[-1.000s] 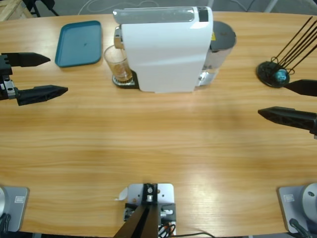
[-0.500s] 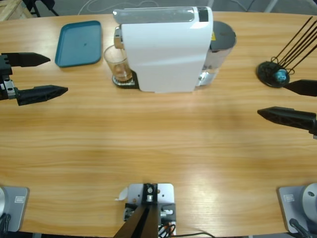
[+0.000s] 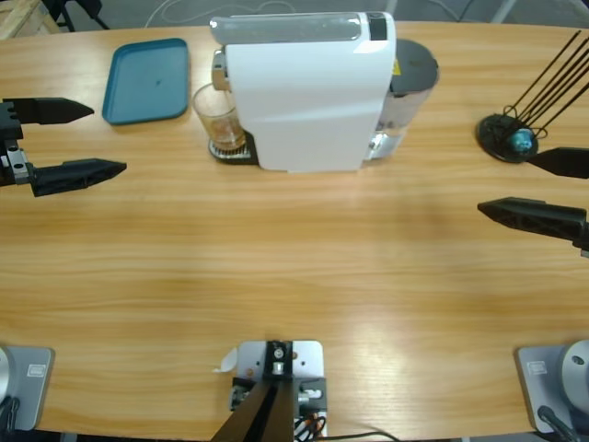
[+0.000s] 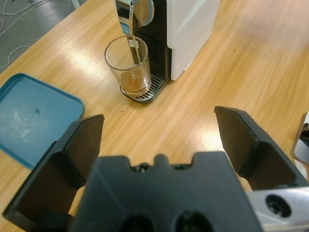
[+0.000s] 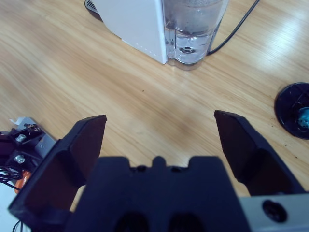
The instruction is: Pour coffee
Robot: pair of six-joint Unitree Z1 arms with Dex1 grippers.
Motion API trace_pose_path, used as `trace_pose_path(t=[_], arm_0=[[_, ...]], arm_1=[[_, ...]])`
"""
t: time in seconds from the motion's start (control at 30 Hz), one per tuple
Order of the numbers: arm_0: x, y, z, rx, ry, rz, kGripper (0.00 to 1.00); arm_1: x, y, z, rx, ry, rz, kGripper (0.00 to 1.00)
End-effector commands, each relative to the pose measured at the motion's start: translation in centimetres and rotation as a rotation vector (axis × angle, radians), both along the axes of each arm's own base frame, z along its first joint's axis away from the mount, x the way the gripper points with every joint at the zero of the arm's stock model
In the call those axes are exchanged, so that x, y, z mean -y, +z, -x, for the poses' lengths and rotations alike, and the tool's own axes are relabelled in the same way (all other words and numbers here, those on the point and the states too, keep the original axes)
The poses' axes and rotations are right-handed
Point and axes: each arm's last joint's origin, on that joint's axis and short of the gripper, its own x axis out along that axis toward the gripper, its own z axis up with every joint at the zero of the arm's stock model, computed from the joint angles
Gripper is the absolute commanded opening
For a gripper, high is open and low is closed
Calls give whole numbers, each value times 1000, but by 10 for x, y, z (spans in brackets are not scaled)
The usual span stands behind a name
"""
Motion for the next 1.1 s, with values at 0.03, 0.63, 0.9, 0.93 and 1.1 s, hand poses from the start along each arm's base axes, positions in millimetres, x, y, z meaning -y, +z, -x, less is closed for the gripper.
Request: trace_pose_path(t=[0.03,0.63,0.9,0.93,1.1], arm_0=[[0,-6,6,-8,-23,-2,1000],[0,-7,5,-11,-18,-7,1000],[1,-9,-7,-24,24,-37,1000],[1,-8,-11,-21,36,-38,1000],[4,-3,-20,-3,-12,-20,996]], arm_1=[[-2,-12,-3,-37,-13,29,1000],[-3,-12,-4,-39,-14,29,1000],[-4,-13,-5,-52,-5,28,1000],[-5,-13,-5,-56,-3,28,1000],[-9,-15,-10,-79,-3,37,1000]])
